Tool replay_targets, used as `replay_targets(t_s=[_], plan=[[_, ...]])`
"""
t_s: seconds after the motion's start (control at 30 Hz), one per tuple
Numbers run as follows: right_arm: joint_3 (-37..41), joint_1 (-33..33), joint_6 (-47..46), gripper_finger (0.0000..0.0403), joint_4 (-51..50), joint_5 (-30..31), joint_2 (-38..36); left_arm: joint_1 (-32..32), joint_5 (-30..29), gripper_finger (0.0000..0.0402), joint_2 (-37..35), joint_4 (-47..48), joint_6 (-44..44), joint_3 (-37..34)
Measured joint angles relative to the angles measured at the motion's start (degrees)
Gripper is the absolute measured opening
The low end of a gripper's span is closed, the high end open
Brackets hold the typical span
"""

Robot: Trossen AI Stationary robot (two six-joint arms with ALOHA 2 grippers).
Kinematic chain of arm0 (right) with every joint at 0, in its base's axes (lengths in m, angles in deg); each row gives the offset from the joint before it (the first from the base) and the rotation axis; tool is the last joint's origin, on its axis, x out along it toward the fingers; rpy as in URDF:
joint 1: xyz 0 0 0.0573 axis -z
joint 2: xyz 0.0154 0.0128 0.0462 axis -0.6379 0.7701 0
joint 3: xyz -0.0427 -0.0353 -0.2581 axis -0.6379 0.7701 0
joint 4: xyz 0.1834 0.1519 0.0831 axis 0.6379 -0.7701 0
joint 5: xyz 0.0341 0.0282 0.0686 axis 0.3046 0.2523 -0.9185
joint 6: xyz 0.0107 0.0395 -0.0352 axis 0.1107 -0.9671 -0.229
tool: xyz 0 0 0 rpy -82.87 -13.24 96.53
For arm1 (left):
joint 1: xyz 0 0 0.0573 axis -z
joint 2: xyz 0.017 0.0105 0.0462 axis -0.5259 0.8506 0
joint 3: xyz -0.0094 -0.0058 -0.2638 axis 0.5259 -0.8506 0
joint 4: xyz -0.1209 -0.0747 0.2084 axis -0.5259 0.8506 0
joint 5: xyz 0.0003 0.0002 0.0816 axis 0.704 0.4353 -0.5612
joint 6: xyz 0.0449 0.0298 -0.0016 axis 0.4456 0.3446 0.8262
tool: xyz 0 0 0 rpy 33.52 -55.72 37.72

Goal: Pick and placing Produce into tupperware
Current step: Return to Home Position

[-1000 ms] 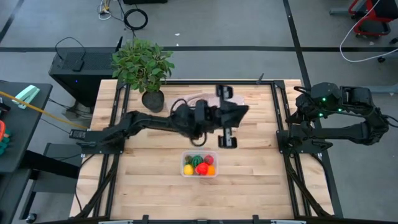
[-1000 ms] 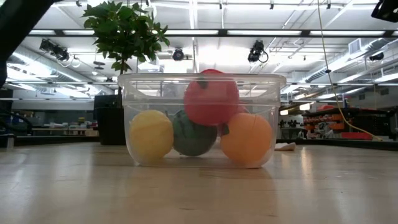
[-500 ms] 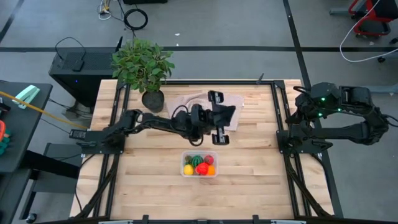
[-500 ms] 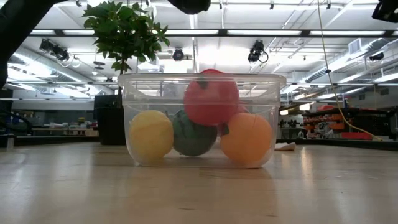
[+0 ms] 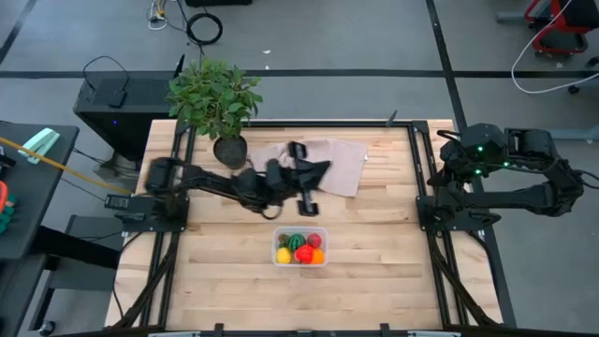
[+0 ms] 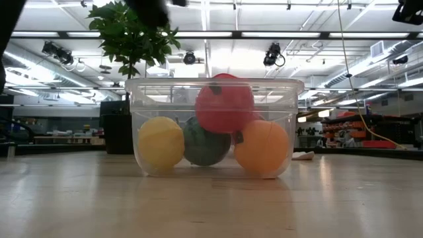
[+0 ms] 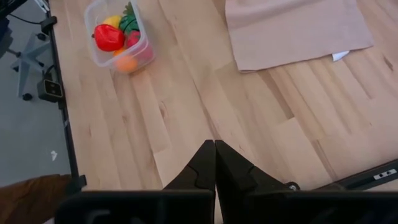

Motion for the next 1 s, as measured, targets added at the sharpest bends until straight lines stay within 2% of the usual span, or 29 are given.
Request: replay_targets(t_s=[0.2, 0.47, 0.6, 0.73, 1.0], plan=[[0.0, 0.0, 0.1, 0.0009, 0.0, 1.2, 0.0, -1.0, 0.3, 0.0006, -14.9, 0.1, 2.4, -17.0], [0.0, 0.0, -1.1, 0.0008, 0.0, 1.2, 0.0, -5.8, 0.7, 0.0005, -31.7, 0.2, -6.3, -38.4], [0.0, 0.0, -2.5, 0.0011, 0.0, 1.2, 0.0, -8.6, 0.9, 0.0007, -38.1, 0.0, -10.5, -45.7], [0.0, 0.0, -2.6, 0.0011, 0.0, 2.1, 0.0, -11.1, 3.8, 0.0004, -44.3, 0.0, -13.6, -51.7], [0.0, 0.0, -5.0, 0.0011, 0.0, 5.8, 0.0, -12.4, 4.1, 0.0004, -55.7, 0.0, -15.1, -61.0]])
